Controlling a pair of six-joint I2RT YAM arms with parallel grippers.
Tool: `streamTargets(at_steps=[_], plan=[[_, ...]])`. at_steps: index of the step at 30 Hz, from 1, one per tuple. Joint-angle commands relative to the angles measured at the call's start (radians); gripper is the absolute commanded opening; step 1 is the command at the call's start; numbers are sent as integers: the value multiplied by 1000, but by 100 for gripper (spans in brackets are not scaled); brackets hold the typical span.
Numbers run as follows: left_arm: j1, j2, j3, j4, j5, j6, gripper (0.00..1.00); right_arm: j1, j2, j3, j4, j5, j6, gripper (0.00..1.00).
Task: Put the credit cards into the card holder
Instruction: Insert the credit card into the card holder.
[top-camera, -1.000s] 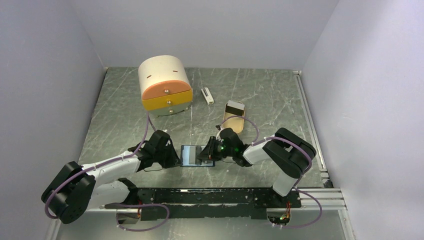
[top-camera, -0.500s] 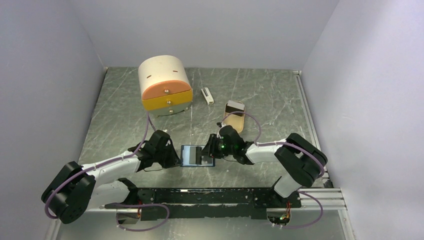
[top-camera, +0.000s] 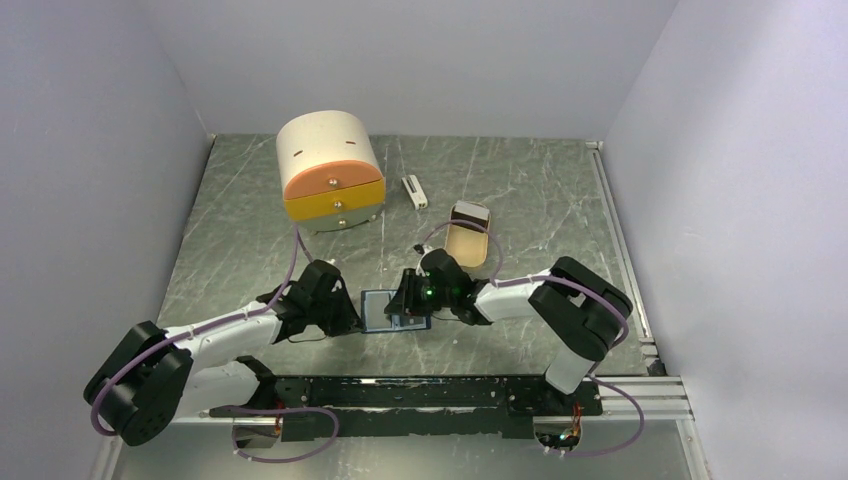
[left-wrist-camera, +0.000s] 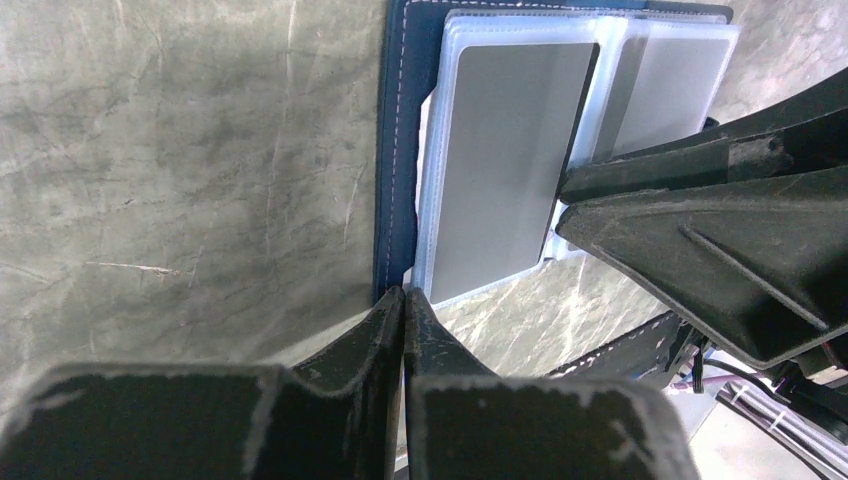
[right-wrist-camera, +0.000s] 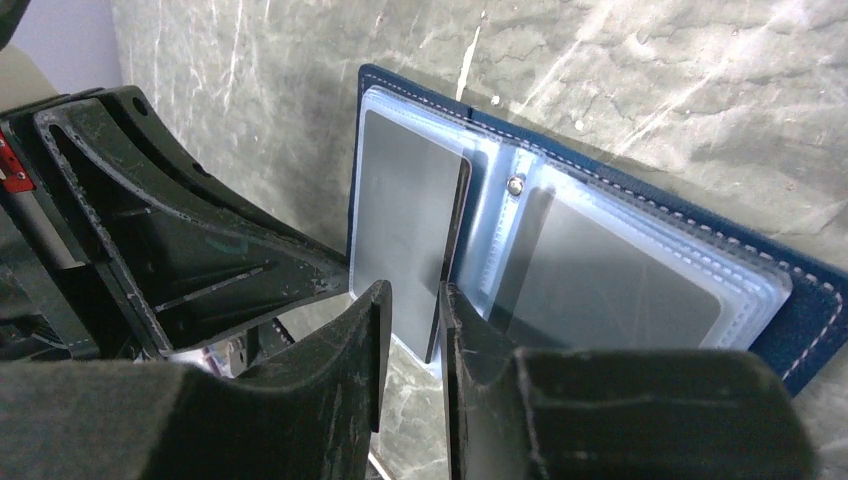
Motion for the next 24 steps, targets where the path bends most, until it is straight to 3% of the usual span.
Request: streamTargets(at_steps=[1, 9, 17, 21, 24], plan=[[-6, 9, 15, 2, 12, 1, 9, 12, 13, 12, 2, -15, -23, 27], [-6, -75, 45, -75, -4, -15, 15, 0, -153, 46, -306, 146, -148, 31], [17, -127, 56, -79, -8, -14, 43, -19, -298, 76, -538, 310, -330, 41], [58, -75, 44, -20, 57, 15, 55, -53, -301, 105, -593, 280, -443, 46], [73, -61, 43, 0, 62, 27, 59, -106, -304, 77, -535, 141, -514, 51]])
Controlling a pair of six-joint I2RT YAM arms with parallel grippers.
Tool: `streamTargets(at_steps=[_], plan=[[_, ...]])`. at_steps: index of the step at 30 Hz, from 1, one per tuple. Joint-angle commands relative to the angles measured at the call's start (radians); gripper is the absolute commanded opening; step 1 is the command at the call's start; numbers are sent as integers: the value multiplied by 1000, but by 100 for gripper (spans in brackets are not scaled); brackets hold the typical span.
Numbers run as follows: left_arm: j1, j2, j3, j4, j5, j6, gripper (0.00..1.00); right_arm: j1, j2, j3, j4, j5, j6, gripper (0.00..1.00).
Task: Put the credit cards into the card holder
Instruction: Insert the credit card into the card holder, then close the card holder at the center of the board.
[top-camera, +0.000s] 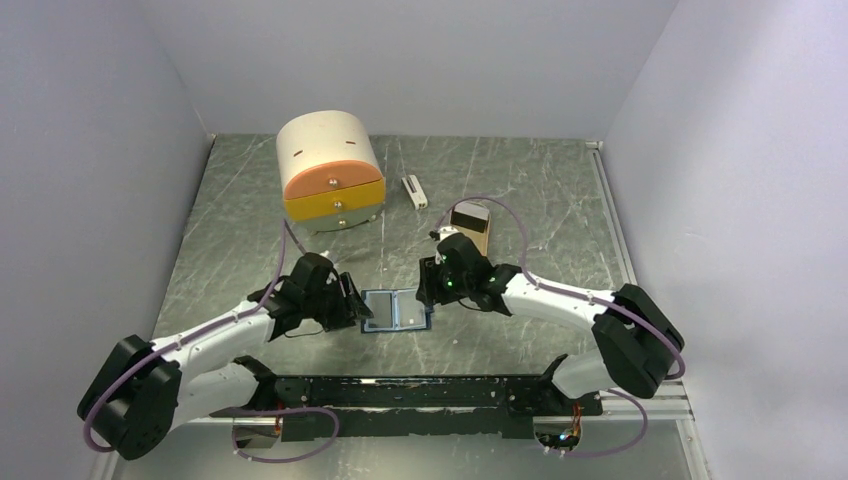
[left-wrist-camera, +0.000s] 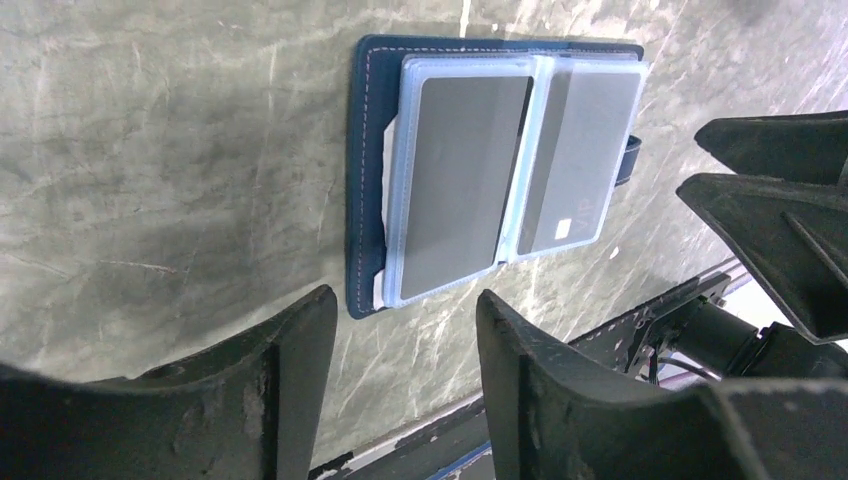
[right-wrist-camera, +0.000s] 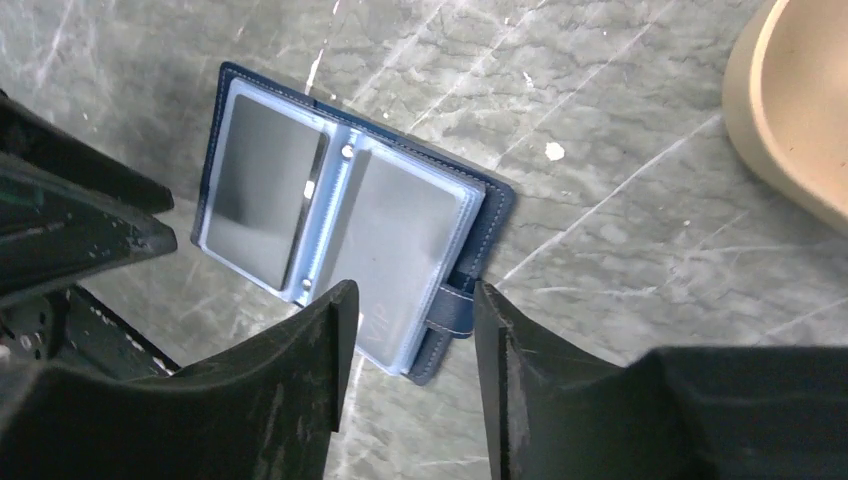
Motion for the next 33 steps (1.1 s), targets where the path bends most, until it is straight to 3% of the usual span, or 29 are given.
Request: streamTargets(at_steps=[1, 7, 17, 23, 28, 33], plan=[[24, 18, 10, 58, 44, 34, 61, -70, -8, -14, 1, -144, -161, 53], [33, 67, 20, 102, 60, 50, 65, -147, 77, -17, 74, -330, -276, 55], [35, 81, 3, 157, 72, 23, 64, -137, 157, -26, 119, -512, -351, 42], [88, 47, 3, 153, 142, 26, 61, -68, 114, -61, 104, -462, -371, 36], [98, 62, -30, 258, 264, -6, 58, -37, 131, -50, 84, -424, -405, 30], [96, 53, -38, 379, 402, -54, 54, -15, 146, -58, 135, -451, -412, 11]])
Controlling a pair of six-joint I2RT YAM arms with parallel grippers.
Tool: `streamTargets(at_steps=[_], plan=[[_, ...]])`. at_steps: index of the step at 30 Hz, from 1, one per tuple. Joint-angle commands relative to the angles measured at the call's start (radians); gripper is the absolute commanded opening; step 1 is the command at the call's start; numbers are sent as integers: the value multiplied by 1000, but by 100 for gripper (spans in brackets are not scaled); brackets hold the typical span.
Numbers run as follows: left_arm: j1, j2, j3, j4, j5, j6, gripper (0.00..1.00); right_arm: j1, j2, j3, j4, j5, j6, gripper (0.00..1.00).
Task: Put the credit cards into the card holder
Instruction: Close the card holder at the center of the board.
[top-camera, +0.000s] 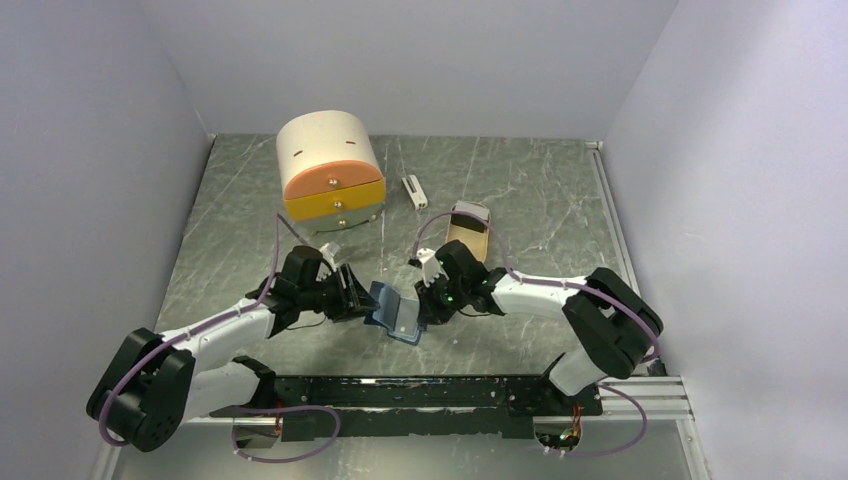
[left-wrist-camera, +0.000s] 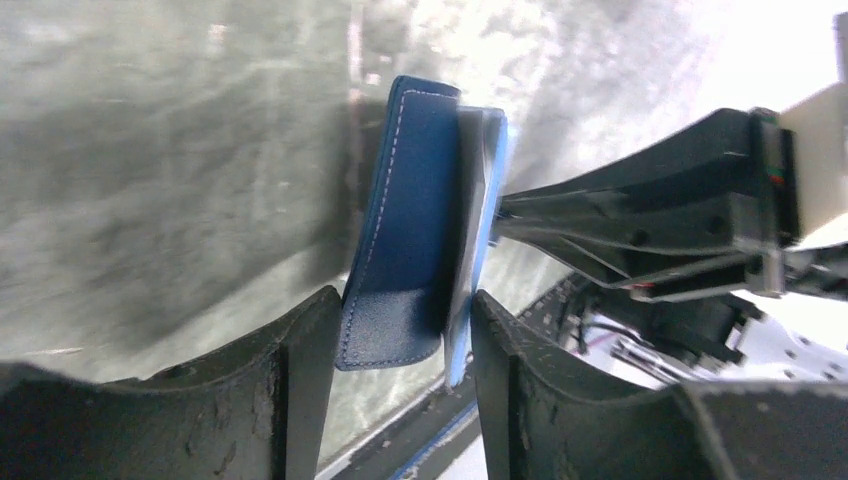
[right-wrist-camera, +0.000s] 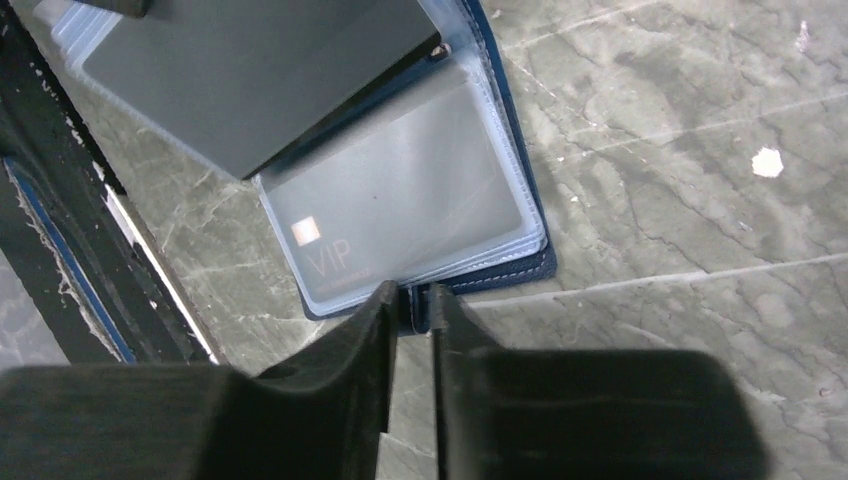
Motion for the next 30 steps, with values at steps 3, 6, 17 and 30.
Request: streamTargets(at_steps=[3, 6, 17, 30], plan=[[-13, -45, -10, 221, 236, -83, 51, 32, 25, -4, 112, -96, -13, 2], [-21, -59, -6, 230, 266, -80, 51, 32, 23, -9, 168, -128, -5, 0], [-25, 9, -34, 325, 344, -72, 51, 33, 61, -20, 231, -173, 24, 5], [-28, -37, -4, 186, 231, -28, 44, 32, 111, -34, 239, -279, -23, 35]])
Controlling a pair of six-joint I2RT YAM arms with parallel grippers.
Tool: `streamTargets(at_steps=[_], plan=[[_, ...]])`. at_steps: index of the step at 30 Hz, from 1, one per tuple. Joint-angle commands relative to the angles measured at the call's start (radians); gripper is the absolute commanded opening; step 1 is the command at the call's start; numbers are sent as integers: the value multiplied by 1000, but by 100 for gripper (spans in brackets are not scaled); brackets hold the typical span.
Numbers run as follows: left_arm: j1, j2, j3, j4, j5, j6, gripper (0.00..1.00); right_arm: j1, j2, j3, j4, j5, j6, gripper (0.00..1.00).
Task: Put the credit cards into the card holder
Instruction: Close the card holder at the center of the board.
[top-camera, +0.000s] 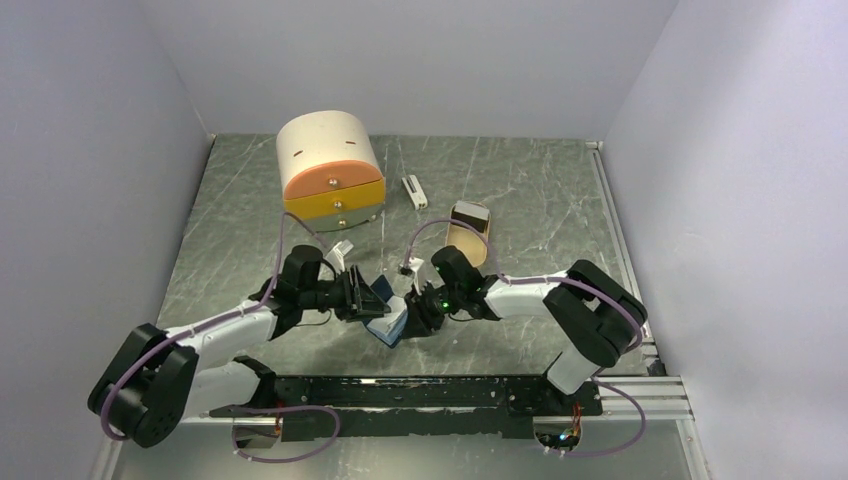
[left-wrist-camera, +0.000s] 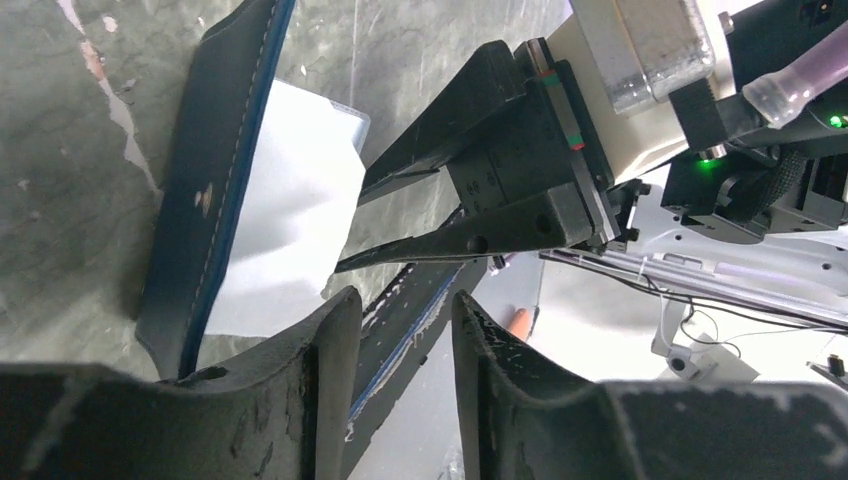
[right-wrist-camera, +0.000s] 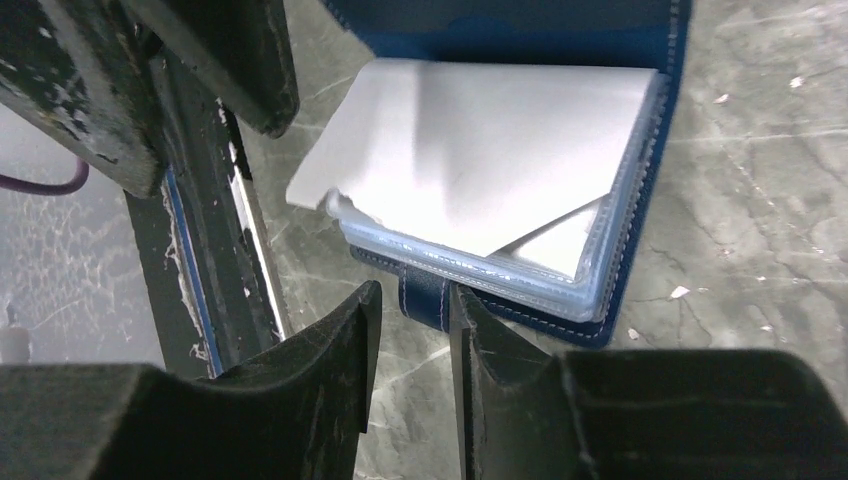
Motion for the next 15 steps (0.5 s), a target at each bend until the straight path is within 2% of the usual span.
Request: streamTargets(at_steps=[1, 4, 7, 11, 15], plan=[[-6, -98, 43, -129, -94, 28, 48, 3, 28, 11, 9, -30, -37, 34], [-4, -186, 114, -336, -257, 56, 51, 3, 42, 10, 11, -23, -51, 27], [14, -233, 179, -530, -446, 68, 48, 2, 54, -5, 35, -32, -59, 19], [71, -226, 213, -640, -531, 82, 43, 4, 56, -21, 58, -31, -79, 11], [105, -124, 231, -658, -552, 119, 35, 3, 46, -36, 84, -16, -105, 5]])
